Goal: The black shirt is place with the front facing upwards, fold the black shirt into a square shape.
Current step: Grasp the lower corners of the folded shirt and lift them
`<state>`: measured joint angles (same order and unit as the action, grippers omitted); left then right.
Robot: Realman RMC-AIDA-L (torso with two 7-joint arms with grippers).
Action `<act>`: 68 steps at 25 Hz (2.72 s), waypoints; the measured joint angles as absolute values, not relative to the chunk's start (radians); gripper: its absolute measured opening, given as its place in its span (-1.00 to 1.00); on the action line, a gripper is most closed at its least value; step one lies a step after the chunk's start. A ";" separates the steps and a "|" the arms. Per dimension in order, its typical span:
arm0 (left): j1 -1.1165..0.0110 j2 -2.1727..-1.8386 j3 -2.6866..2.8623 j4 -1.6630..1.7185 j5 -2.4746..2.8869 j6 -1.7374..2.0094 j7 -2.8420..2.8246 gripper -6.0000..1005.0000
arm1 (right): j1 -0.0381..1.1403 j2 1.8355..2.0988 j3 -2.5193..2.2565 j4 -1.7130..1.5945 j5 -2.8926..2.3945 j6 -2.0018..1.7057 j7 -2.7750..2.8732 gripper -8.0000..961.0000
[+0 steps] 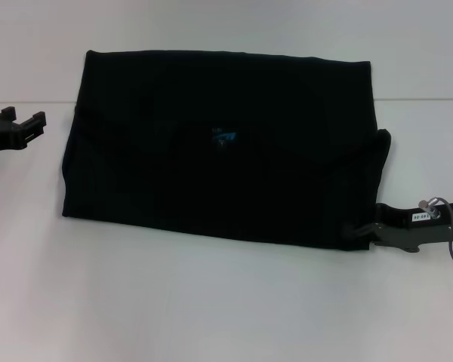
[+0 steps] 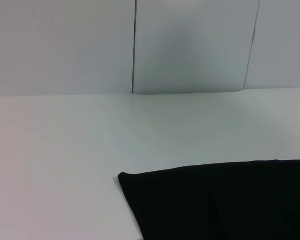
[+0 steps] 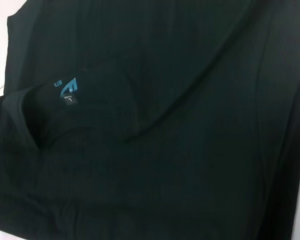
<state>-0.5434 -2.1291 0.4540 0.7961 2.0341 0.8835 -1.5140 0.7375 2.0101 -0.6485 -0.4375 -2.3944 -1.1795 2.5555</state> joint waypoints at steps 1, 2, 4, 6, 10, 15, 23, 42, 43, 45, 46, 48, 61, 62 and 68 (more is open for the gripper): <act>-0.543 -2.129 0.454 0.796 2.034 0.883 -1.514 0.12 | 0.737 2.010 -0.649 -0.436 -2.394 -1.180 2.556 -0.37; -0.543 -2.129 0.454 0.796 2.034 0.883 -1.514 0.12 | 0.737 2.010 -0.649 -0.436 -2.394 -1.181 2.556 -0.46; -0.543 -2.129 0.454 0.796 2.034 0.884 -1.514 0.12 | 0.734 2.009 -0.649 -0.435 -2.394 -1.183 2.556 -0.63; -0.543 -2.129 0.454 0.796 2.034 0.883 -1.514 0.12 | 0.729 2.008 -0.649 -0.435 -2.394 -1.189 2.556 -0.74; -0.543 -2.130 0.454 0.795 2.034 0.884 -1.514 0.12 | 0.716 2.005 -0.649 -0.435 -2.395 -1.200 2.556 -0.86; -0.539 -2.131 0.459 0.792 2.035 0.891 -1.519 0.12 | 0.689 1.989 -0.650 -0.437 -2.394 -1.237 2.548 -0.89; -0.510 -2.128 0.452 0.818 2.079 1.003 -1.533 0.12 | 0.635 1.947 -0.647 -0.447 -2.394 -1.339 2.510 -0.89; -0.601 -2.036 0.363 0.902 2.547 1.605 -1.869 0.13 | 0.583 1.889 -0.646 -0.451 -2.396 -1.432 2.367 -0.89; -0.608 -2.034 0.368 0.888 2.558 1.607 -1.879 0.13 | 0.584 1.890 -0.646 -0.451 -2.395 -1.434 2.360 -0.89; -0.626 -2.029 0.379 0.840 2.592 1.593 -1.897 0.13 | 0.583 1.891 -0.645 -0.451 -2.395 -1.436 2.346 -0.89; -0.635 -2.025 0.383 0.814 2.605 1.581 -1.903 0.13 | 0.582 1.891 -0.644 -0.451 -2.395 -1.437 2.341 -0.89; -0.652 -2.017 0.386 0.767 2.630 1.556 -1.913 0.13 | 0.581 1.891 -0.641 -0.451 -2.395 -1.440 2.331 -0.89; -0.700 -2.003 0.398 0.641 2.666 1.403 -1.925 0.13 | 0.577 1.896 -0.621 -0.451 -2.394 -1.448 2.296 -0.89; -0.703 -2.003 0.398 0.633 2.665 1.397 -1.923 0.13 | 0.577 1.897 -0.621 -0.451 -2.395 -1.448 2.296 -0.89; -0.712 -2.005 0.410 0.612 2.660 1.389 -1.921 0.14 | 0.576 1.899 -0.611 -0.451 -2.393 -1.450 2.294 -0.89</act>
